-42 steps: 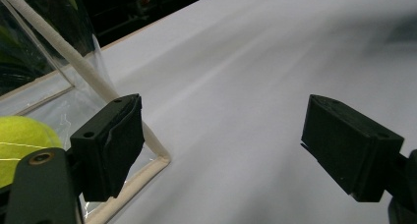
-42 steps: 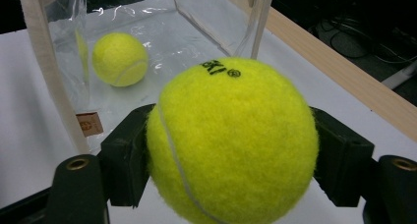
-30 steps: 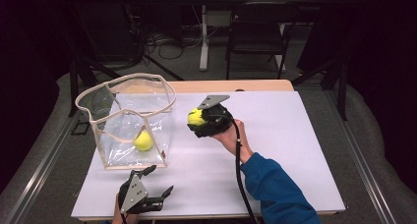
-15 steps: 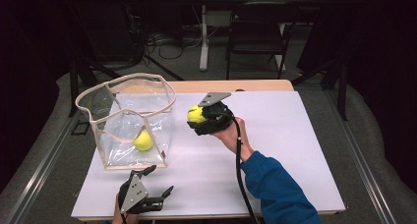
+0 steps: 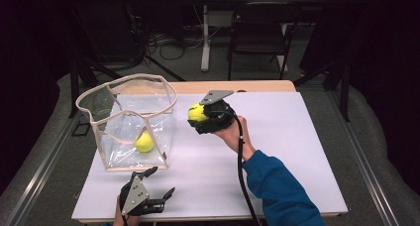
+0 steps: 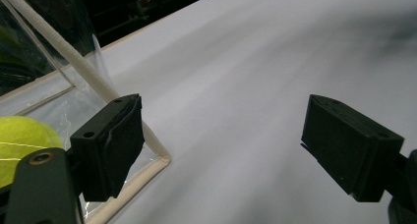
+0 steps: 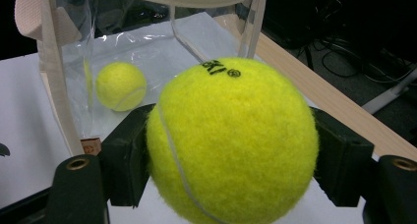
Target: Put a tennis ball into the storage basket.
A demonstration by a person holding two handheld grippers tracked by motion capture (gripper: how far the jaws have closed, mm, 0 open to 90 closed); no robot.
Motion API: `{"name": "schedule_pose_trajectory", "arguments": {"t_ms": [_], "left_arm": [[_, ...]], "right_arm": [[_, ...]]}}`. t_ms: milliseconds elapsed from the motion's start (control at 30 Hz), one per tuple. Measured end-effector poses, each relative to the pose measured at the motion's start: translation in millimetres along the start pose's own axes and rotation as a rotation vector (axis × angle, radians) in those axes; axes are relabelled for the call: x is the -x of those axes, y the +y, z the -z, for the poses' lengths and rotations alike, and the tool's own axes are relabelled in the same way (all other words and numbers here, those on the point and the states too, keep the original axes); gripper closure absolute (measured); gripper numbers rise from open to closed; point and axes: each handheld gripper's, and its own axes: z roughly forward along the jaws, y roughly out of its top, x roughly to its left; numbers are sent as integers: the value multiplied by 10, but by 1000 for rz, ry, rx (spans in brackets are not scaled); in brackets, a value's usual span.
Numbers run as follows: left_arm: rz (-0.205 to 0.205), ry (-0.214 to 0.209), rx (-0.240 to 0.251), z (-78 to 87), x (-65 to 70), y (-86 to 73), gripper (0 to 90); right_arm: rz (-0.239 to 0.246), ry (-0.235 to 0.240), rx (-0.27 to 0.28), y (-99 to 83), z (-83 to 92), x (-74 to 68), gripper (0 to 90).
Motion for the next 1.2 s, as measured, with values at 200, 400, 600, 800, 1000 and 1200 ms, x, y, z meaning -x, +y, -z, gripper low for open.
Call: {"name": "schedule_pose_trajectory", "arguments": {"t_ms": [200, 400, 600, 800, 1000, 1200], "left_arm": [[0, -1, 0, -1, 0, 0, 161], [0, -1, 0, -2, 0, 0, 161], [3, 1, 1, -1, -3, -1, 161], [2, 1, 2, 0, -3, -1, 161], [3, 2, 1, -1, -3, -1, 161], [2, 3, 0, 1, -5, -2, 161]], "right_arm": [[12, 0, 1, 32, -1, 3, 262], [6, 1, -6, 53, -20, 13, 262], [3, 6, -1, 79, -27, 32, 262], [9, 5, 3, 111, -23, 33, 262], [5, 7, 6, 137, -19, 44, 262], [9, 3, 13, 182, -6, 58, 262]]}}
